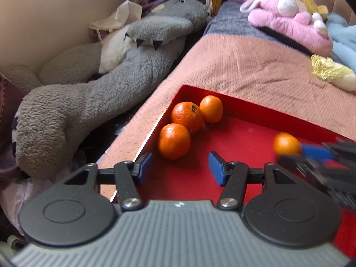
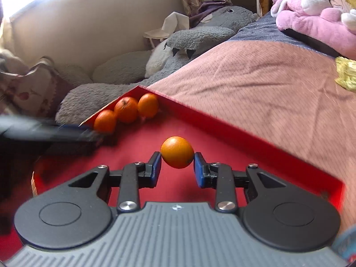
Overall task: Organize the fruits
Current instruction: 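Grasp a larger tangerine with the left tool, then carry the tangerine with the right tool while the left tool carries its tangerine to the plate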
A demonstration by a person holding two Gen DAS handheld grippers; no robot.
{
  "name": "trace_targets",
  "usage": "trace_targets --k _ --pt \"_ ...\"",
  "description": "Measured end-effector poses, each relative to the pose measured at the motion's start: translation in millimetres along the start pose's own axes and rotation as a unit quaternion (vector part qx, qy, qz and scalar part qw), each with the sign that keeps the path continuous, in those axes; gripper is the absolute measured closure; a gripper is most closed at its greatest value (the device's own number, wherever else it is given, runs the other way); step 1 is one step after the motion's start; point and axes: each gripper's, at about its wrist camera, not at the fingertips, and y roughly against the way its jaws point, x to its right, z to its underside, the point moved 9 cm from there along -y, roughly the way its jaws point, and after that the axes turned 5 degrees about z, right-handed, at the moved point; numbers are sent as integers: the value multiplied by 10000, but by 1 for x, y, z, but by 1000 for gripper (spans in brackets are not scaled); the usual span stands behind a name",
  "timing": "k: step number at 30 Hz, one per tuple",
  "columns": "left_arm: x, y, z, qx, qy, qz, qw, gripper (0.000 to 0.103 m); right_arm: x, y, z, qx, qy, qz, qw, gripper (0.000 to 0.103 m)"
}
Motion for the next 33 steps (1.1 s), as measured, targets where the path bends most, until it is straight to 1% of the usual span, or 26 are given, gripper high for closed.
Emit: trace_targets --k 2,4,6,7,8,9,10,11,12,17,21,33 --pt "1 -11 -1 -166 0 -12 9999 45 4 18 14 -23 -36 -49 10000 66" --pt "3 -18 -2 -263 -19 -105 9996 45 7 33 26 -49 -70 -74 9999 66" --pt "3 -20 -2 -262 -14 -211 9994 46 12 45 35 -57 -133 -60 9999 66" --pt "2 -20 -2 -231 15 -264 9994 48 14 50 39 -64 -178 -67 9998 66" --pt "2 -20 -2 -207 29 -338 9992 50 15 54 42 -60 -216 -62 9997 66" --pt "0 -19 -3 -183 71 -390 9990 55 17 58 44 -49 -238 -54 9997 66" --pt "-1 -18 -3 -159 102 -461 9988 64 18 61 46 -41 -253 -55 9997 66" --pt "-4 -17 -3 -141 141 -551 9983 69 18 64 48 -36 -259 -57 9996 66" --pt "-6 -16 -4 -132 182 -559 9982 70 18 66 49 -29 -259 -55 9996 66" --pt "-7 -4 0 -72 247 -616 9978 71 14 79 54 50 -188 -50 9998 66" --pt "-1 11 10 -47 370 -522 9979 72 13 90 56 116 -171 -68 9998 66" --pt "33 56 40 125 432 -345 9984 72 3 123 77 206 -140 -177 9995 66"
